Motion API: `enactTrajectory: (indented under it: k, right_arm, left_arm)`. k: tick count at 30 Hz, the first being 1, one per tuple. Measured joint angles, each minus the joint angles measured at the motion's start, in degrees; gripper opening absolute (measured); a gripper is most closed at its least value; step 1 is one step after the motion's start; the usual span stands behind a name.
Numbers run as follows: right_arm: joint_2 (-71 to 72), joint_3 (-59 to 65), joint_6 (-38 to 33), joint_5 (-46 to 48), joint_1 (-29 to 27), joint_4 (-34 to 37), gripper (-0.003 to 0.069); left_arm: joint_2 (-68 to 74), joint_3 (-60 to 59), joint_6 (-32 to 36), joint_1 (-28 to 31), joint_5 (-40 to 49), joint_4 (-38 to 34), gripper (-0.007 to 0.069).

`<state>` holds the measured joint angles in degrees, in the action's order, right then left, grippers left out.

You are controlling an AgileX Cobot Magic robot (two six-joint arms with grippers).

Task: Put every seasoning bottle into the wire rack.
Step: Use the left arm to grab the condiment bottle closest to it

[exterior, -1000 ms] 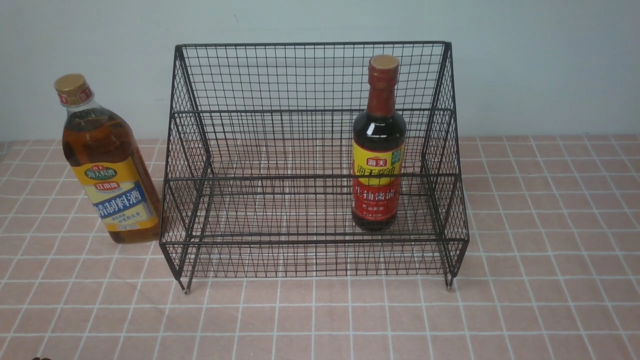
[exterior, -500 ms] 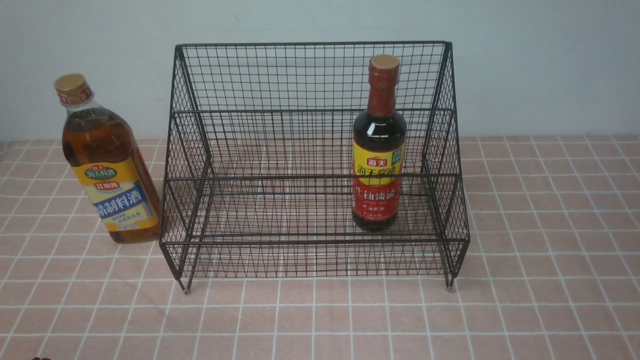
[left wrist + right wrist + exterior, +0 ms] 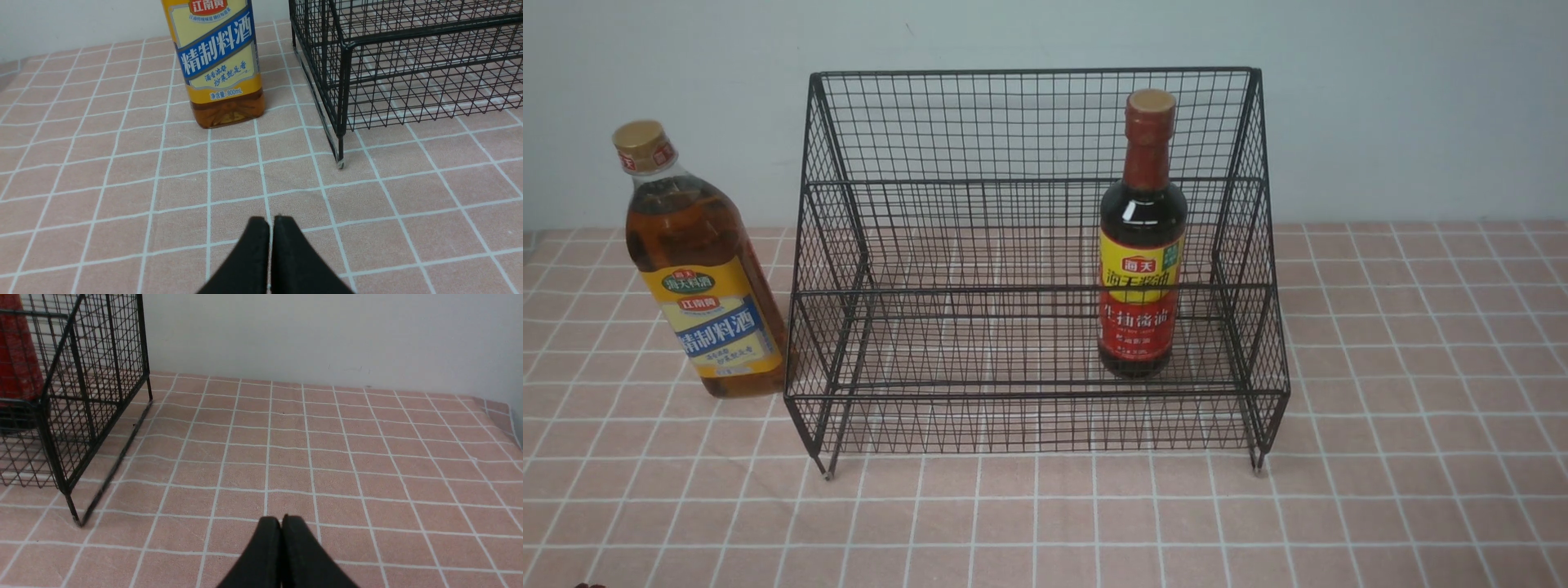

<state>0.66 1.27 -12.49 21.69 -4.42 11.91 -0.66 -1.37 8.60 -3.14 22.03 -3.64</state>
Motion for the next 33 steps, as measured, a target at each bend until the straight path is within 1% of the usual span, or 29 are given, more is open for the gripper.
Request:
enactTrajectory:
  k: [4, 13, 18, 23, 33]
  right_arm:
    - [0.0, 0.0, 2.4, 0.0, -0.1, 0.0, -0.0015]
    - [0.0, 0.0, 4.3, 0.0, -0.1, -0.5, -0.0015]
    - [0.0, -0.1, 7.9, 0.1, -0.1, -5.8, -0.0015]
    - [0.0, -0.1, 11.1, 0.1, -0.1, -7.1, -0.0015]
    - [0.0, -0.1, 11.6, 0.1, -0.1, -7.1, -0.0015]
  left_arm:
    - [0.0, 0.0, 0.0, 0.0, 0.0, 0.0, -0.0007]
    - [0.0, 0.0, 0.0, 0.0, 0.0, 0.0, -0.0007]
    - [0.0, 0.0, 0.0, 0.0, 0.0, 0.0, -0.0007]
    - [0.0, 0.0, 0.0, 0.0, 0.0, 0.0, -0.0007]
    - [0.0, 0.0, 0.0, 0.0, 0.0, 0.0, -0.0007]
